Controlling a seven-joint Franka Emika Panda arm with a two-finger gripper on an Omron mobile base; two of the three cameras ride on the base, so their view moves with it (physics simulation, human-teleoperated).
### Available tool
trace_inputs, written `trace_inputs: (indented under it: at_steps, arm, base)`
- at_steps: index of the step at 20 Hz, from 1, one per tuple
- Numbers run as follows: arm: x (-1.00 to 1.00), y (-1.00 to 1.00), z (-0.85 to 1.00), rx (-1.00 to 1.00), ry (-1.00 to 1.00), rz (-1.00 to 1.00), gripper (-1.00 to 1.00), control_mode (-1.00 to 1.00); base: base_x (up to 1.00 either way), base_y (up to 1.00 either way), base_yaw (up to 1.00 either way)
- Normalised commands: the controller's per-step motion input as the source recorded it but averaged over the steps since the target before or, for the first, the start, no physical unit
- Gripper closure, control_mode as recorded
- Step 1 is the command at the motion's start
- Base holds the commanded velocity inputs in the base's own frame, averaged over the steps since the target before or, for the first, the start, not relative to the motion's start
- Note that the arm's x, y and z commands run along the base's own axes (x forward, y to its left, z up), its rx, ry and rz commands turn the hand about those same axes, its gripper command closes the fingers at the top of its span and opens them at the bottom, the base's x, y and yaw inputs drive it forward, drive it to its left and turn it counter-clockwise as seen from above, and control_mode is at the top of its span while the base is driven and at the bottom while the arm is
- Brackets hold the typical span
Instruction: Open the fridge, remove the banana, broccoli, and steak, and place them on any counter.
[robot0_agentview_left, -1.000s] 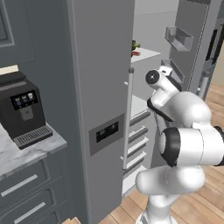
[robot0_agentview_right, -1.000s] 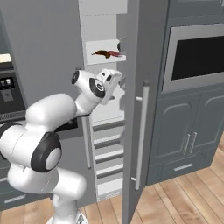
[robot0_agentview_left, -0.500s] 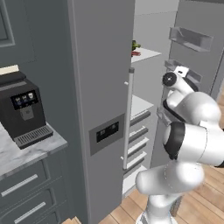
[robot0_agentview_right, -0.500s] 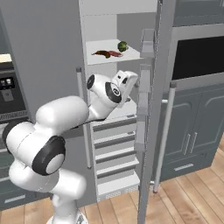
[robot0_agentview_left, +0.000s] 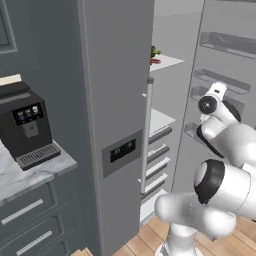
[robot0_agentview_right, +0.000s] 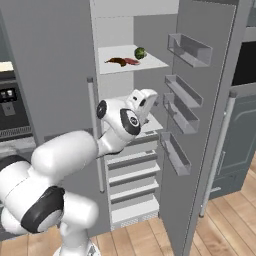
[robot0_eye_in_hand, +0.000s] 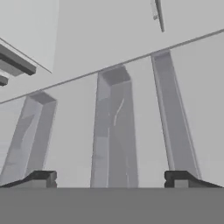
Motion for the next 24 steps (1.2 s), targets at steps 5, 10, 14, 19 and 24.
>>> trace_inputs:
  at_steps: [5, 10, 14, 19, 24]
  arm:
    - [-0.32, 1.0, 0.7, 0.02, 0.01, 0.01, -1.0, -1.0]
    - [0.0, 0.96, 0.84, 0.25, 0.14, -0.04, -1.0, -1.0]
    - [-0.23, 0.59, 0.14, 0.47, 0.23, -0.1, -1.0, -1.0]
    - [-0.43, 0.52, -0.08, 0.53, 0.15, -0.09, -1.0, -1.0]
    - [-0.51, 0.56, -0.17, 0.4, 0.02, -0.11, -1.0, -1.0]
  base:
    - [0.0, 0.0, 0.0]
    - [0.0, 0.0, 0.0]
    - [0.0, 0.0, 0.0]
    - [0.0, 0.0, 0.0]
    - [0.0, 0.0, 0.0]
